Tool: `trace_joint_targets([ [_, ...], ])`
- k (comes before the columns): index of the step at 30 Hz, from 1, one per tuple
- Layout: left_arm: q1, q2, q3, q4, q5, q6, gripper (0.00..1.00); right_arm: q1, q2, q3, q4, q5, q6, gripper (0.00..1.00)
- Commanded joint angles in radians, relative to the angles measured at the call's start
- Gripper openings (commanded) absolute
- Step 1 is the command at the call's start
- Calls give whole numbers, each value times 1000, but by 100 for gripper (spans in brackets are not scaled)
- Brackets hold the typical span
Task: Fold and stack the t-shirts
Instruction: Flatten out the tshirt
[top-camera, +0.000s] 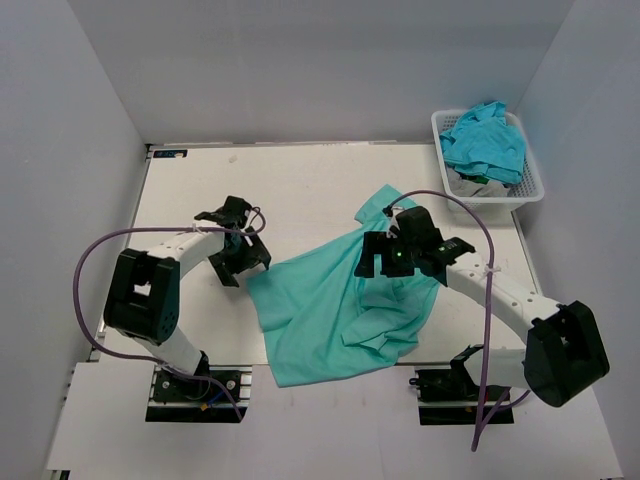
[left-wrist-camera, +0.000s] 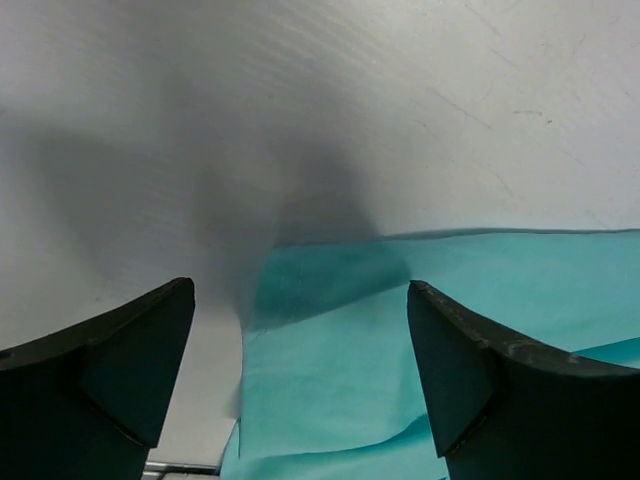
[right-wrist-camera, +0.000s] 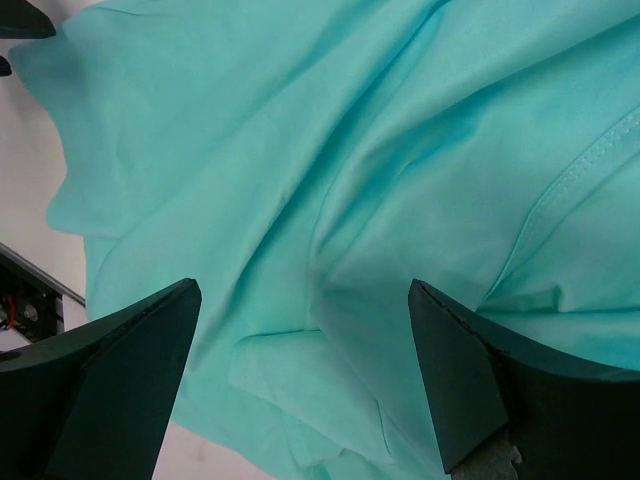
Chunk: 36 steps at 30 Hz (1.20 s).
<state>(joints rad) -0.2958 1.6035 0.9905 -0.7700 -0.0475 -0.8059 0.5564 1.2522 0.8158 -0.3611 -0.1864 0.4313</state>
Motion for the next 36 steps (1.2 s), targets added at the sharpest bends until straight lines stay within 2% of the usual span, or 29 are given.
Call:
trace_joint_targets([
  [1,6,7,-26,75,52,-33,96,-4,3,40,34,-2,18,90],
  [5,15,16,-82,84,52,-24,67,-3,-14,23,37,41,27,90],
  [7,15,16,-92,107,52,-24,60,-3,-17,22,42,48,27,90],
  [8,15,16,-105,129,52,-24,51,-4,-17,26,42,47,27,90],
  [10,15,25,-105,142,52,-24,45,-4,-16,23,44,38,46,90],
  [16,15,75,-41,114,43,-7,45,-4,-36,-43,123,-21,92,90],
  [18,15,75,-41,113,22,5,48,-3,-40,-50,119,-15,90,90],
  [25,24,41,-41,71,-28,-9,48,-7,-22,2,88,48,52,90],
  [32,24,-7,-49,40,-60,-61,48,-9,59,19,154,-73,83,90],
  [33,24,-16,-49,54,-60,-61,46,-7,68,22,154,-108,80,90],
  [36,24,-16,-67,90,-31,-50,25,-6,88,34,163,-143,64,90],
])
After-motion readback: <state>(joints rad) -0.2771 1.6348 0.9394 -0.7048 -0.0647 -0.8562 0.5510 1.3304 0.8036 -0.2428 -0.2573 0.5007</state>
